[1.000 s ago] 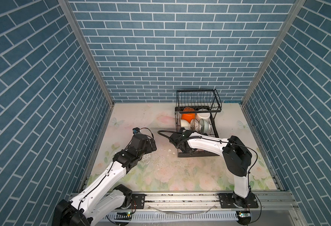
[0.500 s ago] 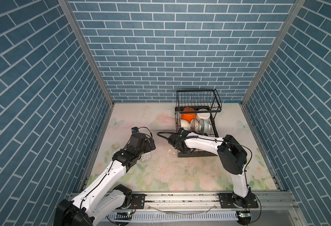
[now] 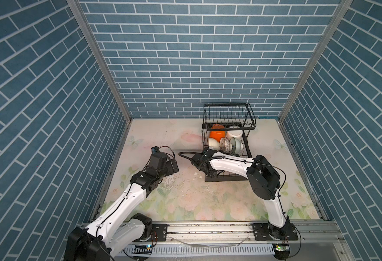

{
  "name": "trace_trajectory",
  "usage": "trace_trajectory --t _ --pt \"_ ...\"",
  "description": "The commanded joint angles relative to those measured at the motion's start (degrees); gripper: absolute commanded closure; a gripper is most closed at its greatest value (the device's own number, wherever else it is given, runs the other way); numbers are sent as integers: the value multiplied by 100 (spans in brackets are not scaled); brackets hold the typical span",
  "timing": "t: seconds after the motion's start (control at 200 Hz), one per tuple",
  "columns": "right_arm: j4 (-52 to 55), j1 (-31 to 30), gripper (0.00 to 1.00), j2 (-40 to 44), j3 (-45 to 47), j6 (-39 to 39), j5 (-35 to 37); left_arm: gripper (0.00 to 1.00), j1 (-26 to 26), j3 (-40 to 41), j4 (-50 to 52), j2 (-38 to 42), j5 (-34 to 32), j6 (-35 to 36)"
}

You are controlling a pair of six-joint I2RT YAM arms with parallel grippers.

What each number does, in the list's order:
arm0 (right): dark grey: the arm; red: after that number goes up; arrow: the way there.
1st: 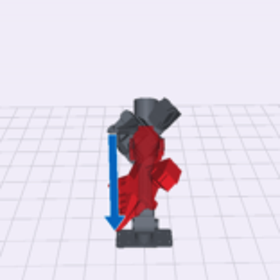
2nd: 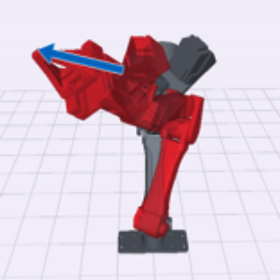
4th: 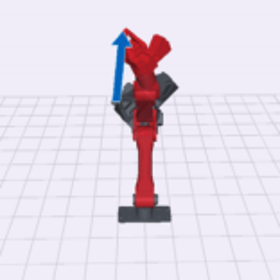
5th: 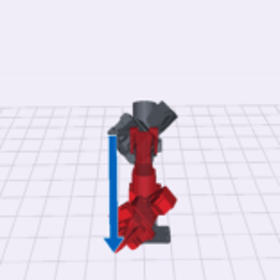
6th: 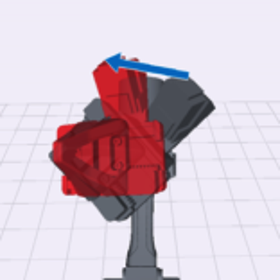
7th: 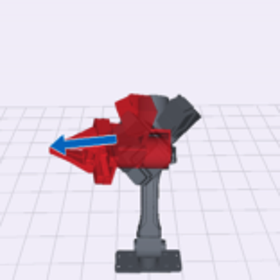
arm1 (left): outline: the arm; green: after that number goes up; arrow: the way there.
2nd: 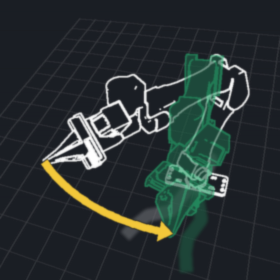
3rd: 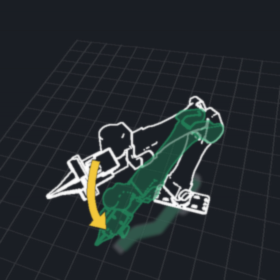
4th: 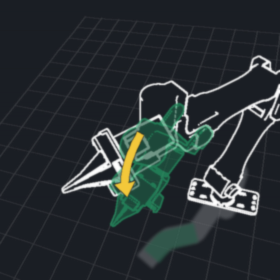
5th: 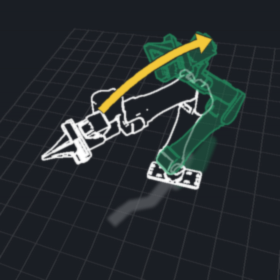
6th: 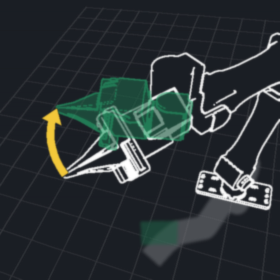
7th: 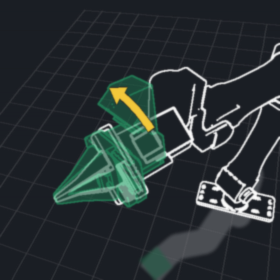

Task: Load bowls into a dish rack
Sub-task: Place the bowl in the dish rack.

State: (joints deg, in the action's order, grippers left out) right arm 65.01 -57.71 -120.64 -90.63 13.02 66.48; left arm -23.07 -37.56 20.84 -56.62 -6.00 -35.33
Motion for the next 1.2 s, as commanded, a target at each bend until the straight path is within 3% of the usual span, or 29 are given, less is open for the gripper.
trace_trajectory --t 0.0,0.62,1.195 --pt "-91 -134 100 -288 -172 362 -946 0 80 31 -45 -68 -4 114" --pt "362 -295 100 -726 -780 1182 -1937 0 180 21 -230 -319 142 211" --pt "538 -301 97 -621 -912 1305 -1967 0 213 3 -238 -304 239 214"
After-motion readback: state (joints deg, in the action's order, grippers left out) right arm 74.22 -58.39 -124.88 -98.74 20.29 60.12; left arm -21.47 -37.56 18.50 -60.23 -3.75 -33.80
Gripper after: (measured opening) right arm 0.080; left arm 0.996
